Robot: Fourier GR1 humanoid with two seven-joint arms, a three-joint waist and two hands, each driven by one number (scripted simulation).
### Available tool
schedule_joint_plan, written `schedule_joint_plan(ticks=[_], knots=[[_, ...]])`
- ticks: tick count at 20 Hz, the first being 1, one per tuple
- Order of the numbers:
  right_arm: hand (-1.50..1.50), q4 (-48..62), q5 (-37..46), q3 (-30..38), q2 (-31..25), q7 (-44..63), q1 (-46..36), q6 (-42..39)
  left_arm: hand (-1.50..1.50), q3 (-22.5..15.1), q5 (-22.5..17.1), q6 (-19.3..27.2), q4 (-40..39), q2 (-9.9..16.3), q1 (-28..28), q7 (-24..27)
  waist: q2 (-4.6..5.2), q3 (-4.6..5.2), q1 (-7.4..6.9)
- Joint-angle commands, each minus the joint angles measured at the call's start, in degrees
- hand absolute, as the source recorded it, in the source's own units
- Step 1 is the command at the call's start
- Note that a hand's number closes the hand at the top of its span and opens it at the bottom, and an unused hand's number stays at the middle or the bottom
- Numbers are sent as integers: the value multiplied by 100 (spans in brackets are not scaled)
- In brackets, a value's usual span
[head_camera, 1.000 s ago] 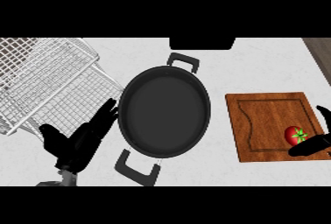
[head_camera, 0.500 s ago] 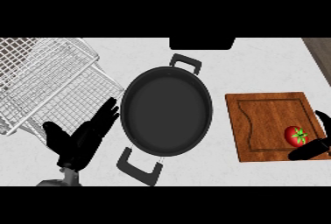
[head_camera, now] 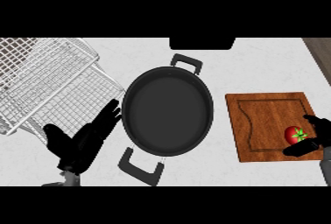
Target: Pick the tomato from the cutting board and place it in the pot
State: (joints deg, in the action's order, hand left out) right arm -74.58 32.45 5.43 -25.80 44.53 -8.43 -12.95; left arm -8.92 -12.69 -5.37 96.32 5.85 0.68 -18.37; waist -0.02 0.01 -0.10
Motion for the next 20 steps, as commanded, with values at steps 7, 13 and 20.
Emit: schedule_joint_plan(ticks=[7,13,20], knots=[[150,488,174,44,285,-1074,-268,209,0,242,61,-242,-255,-29,-97,167,2,-1,1],[150,793,538,50,270,-1498,-393,508,0,142,55,-303,11,-131,204,84,1,-1,-14],[150,-1632,1591,-2168,1844,-552,1045,740,0,237,156,-185,-265,-123,-18,66,-89,25,159]])
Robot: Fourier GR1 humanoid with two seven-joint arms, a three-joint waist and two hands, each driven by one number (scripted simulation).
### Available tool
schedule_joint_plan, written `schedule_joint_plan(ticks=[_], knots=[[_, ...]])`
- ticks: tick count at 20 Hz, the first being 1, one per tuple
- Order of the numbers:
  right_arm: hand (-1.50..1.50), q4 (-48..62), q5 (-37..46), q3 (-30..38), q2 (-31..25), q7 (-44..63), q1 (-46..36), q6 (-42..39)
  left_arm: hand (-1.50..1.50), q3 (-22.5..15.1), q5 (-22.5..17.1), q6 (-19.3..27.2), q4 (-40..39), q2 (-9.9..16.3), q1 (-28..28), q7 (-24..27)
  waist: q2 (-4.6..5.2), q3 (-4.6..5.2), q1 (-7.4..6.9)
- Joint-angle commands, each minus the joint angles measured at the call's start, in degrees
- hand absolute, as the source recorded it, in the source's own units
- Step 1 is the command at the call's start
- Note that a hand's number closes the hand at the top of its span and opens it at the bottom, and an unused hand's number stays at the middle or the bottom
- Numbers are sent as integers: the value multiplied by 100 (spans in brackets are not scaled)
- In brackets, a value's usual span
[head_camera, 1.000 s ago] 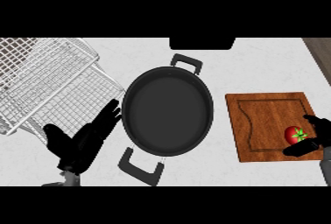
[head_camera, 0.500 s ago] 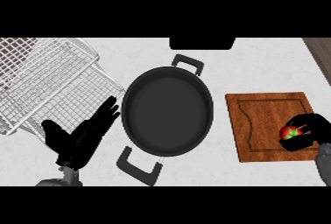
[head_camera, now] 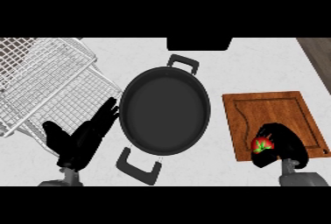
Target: Pick the tomato from the cutting board and place it in the pot
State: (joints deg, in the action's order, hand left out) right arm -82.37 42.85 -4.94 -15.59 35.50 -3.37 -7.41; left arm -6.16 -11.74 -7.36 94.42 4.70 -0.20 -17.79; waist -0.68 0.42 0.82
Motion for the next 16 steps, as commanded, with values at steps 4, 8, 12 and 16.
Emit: schedule_joint_plan(ticks=[4,8,12,16], knots=[[150,-1858,1592,-2488,1089,884,1600,434,0,81,77,155,-66,-37,-50,-3,-17,-20,148],[150,-3120,2773,-3450,1035,1893,2405,578,0,-5,62,165,75,-102,72,-45,-25,-19,168],[150,-4307,3987,-3860,636,2459,2685,583,0,114,-63,-35,-136,12,86,50,-17,-17,188],[150,-5579,4880,-4571,668,2779,2689,31,0,78,-137,-58,327,87,231,-198,-3,-27,33]])
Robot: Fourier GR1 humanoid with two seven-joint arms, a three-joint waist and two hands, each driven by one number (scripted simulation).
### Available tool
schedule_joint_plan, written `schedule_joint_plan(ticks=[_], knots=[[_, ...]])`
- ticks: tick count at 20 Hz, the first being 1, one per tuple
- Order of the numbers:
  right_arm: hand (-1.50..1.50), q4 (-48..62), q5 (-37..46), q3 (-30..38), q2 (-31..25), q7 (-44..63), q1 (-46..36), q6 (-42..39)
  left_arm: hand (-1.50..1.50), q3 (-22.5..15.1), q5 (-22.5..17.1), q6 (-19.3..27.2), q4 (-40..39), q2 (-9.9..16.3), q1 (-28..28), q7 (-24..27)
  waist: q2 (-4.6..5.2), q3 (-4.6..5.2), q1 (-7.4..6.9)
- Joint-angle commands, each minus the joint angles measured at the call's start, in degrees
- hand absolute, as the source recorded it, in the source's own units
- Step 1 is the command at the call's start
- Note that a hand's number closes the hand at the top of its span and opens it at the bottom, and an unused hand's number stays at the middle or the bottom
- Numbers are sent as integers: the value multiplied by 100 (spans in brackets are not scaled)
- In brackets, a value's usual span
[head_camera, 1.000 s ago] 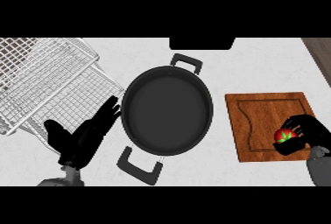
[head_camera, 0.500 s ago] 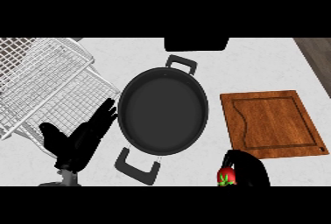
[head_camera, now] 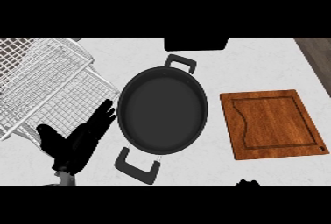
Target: Pick the tomato from the cutting board and place it in the pot
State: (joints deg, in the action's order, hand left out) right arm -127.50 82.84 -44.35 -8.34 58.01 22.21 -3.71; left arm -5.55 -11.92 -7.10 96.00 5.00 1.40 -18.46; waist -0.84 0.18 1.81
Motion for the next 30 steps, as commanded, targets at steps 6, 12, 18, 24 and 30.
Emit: schedule_joint_plan(ticks=[6,12,18,24,30], knots=[[150,-1993,2094,-1869,691,482,-739,-1786,0,-345,298,117,148,-181,117,12,49,3,-164],[150,-1969,1505,-1757,800,649,-1519,-1509,0,-71,-10,-70,26,-35,-231,-161,79,10,-234],[150,-1804,743,-1104,799,842,-2091,-1523,0,-85,34,-138,-237,-87,-262,80,132,12,-321],[150,-957,-105,-162,803,918,-2934,-1047,0,-180,52,-249,-16,-18,-103,87,184,8,-531],[150,-194,-894,378,801,830,-3553,-870,0,-165,124,-171,-395,-134,-496,91,223,7,-500]])
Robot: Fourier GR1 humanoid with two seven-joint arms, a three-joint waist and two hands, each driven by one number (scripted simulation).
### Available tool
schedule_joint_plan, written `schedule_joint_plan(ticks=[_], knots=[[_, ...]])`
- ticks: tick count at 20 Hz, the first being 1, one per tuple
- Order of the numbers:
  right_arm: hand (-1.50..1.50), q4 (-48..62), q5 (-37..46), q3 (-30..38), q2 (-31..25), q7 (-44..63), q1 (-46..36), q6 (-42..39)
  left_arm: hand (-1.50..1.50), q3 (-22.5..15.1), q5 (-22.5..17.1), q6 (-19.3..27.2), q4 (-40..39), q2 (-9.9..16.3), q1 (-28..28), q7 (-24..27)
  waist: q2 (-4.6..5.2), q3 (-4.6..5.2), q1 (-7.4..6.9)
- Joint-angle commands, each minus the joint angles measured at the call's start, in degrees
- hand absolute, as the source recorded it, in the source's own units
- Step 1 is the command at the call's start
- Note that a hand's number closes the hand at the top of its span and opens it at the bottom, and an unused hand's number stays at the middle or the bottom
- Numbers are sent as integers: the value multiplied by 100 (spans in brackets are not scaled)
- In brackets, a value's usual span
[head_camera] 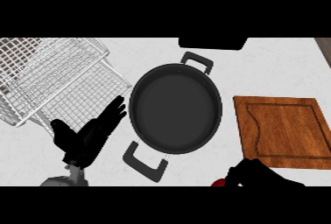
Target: Pick the tomato from the cutting board and place it in the pot
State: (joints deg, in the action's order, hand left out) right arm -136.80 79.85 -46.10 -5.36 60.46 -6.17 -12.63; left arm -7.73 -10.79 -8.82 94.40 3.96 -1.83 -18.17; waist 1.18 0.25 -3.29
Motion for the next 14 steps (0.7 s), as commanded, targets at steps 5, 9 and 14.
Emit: schedule_joint_plan(ticks=[5,9,14], knots=[[150,2303,-1522,1779,525,486,-2164,394,0,-136,32,-44,94,-52,56,6,-12,-12,-120],[150,3892,-2123,2416,532,184,-3451,885,0,-96,73,66,-88,-139,-103,-14,-22,-17,-78],[150,5795,-2716,2543,535,-351,-4218,2288,0,-24,-44,-48,14,-9,-86,-184,-24,-23,-95]])
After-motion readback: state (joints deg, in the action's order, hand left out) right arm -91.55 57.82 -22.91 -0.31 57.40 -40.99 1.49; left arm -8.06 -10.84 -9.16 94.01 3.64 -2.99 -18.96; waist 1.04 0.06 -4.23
